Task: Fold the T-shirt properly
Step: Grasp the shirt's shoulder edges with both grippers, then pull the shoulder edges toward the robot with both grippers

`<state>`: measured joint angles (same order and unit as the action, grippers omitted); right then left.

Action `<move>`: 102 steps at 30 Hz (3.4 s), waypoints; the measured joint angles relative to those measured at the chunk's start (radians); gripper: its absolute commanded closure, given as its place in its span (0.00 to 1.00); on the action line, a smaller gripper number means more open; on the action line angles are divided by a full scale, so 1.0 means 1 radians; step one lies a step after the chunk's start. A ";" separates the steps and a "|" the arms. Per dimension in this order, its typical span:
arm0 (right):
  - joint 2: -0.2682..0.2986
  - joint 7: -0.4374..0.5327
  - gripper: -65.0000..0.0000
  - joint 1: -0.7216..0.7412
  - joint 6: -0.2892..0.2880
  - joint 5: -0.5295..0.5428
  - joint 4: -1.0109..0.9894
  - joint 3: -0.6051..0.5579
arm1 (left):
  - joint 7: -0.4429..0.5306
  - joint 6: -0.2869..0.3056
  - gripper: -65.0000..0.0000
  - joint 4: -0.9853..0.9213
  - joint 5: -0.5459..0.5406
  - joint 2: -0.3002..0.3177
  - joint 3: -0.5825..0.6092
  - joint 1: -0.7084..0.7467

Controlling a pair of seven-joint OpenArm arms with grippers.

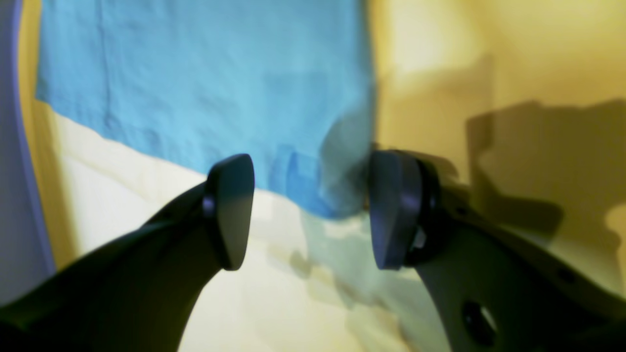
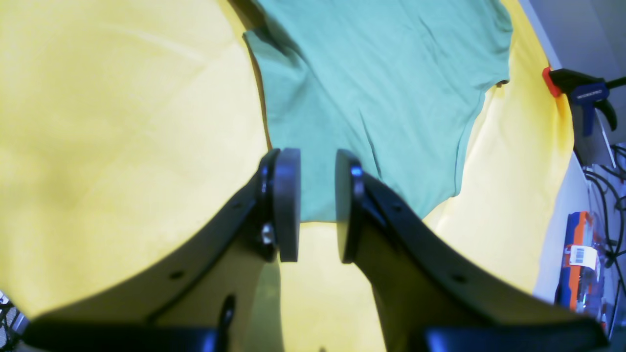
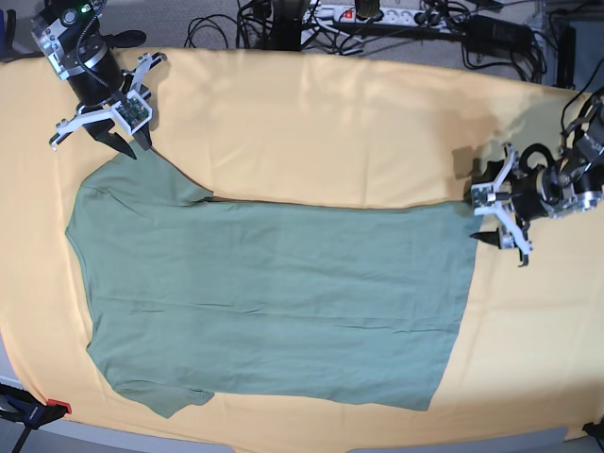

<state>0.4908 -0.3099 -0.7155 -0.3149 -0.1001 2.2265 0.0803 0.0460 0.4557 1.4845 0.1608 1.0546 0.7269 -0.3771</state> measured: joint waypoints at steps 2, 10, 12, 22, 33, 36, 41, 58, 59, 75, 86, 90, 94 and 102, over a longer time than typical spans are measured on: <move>0.000 0.000 0.77 0.000 0.000 0.000 0.000 0.000 | 0.003 0.000 0.42 -0.021 0.000 -0.021 0.037 -0.040; -0.001 0.000 0.71 0.000 0.021 -0.001 0.000 0.000 | -0.009 0.015 1.00 -0.066 0.000 -0.085 0.106 -0.124; 0.000 0.000 0.53 0.000 0.037 -0.018 0.000 0.000 | -0.010 0.015 1.00 -0.066 -0.006 -0.083 0.106 -0.137; 0.103 0.034 0.31 0.000 -0.071 -0.026 -0.084 0.000 | -0.014 0.008 1.00 -0.066 -0.085 -0.077 0.105 -0.175; 0.129 0.074 0.32 0.064 -0.180 0.037 -0.191 -0.002 | -0.016 0.008 1.00 -0.066 -0.086 -0.077 0.105 -0.177; 0.129 0.074 0.38 0.064 -0.139 0.037 -0.191 -0.002 | -0.016 0.009 1.00 -0.066 -0.085 -0.076 0.105 -0.177; 0.129 0.071 0.38 0.068 -0.150 0.037 -0.192 -0.002 | -0.016 0.008 1.00 -0.066 -0.086 -0.077 0.105 -0.177; 0.127 0.117 0.38 0.237 -0.164 0.074 -0.391 -0.096 | -0.017 0.016 1.00 -0.066 -0.127 -0.077 0.105 -0.177; 0.127 0.119 0.38 0.253 -0.162 0.063 -0.406 -0.116 | -0.019 0.016 1.00 -0.066 -0.127 -0.077 0.105 -0.177; 0.167 0.023 1.00 0.321 -0.070 -0.033 -0.396 -0.168 | -0.040 0.107 1.00 -0.066 -0.128 -0.068 0.105 -0.203; 0.340 -0.185 1.00 0.307 -0.093 0.135 -0.245 -0.169 | -0.036 0.256 1.00 0.040 -0.275 0.013 0.106 -0.243; 0.368 -0.237 1.00 0.252 -0.100 0.134 -0.243 -0.169 | -0.035 0.245 1.00 0.096 -0.276 0.063 0.105 -0.200; 0.371 -0.369 1.00 0.216 -0.091 0.134 -0.174 -0.169 | -0.035 0.249 1.00 0.164 -0.275 0.107 0.105 -0.150; 0.372 -0.442 1.00 0.047 -0.037 0.087 -0.063 -0.169 | -0.043 0.250 1.00 0.310 -0.229 0.233 0.105 -0.037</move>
<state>0.8631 -0.7521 -0.6685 -0.3523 -0.0128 2.1639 -0.0883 0.0025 0.7059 1.7943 -0.0681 1.2881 0.8322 -0.4141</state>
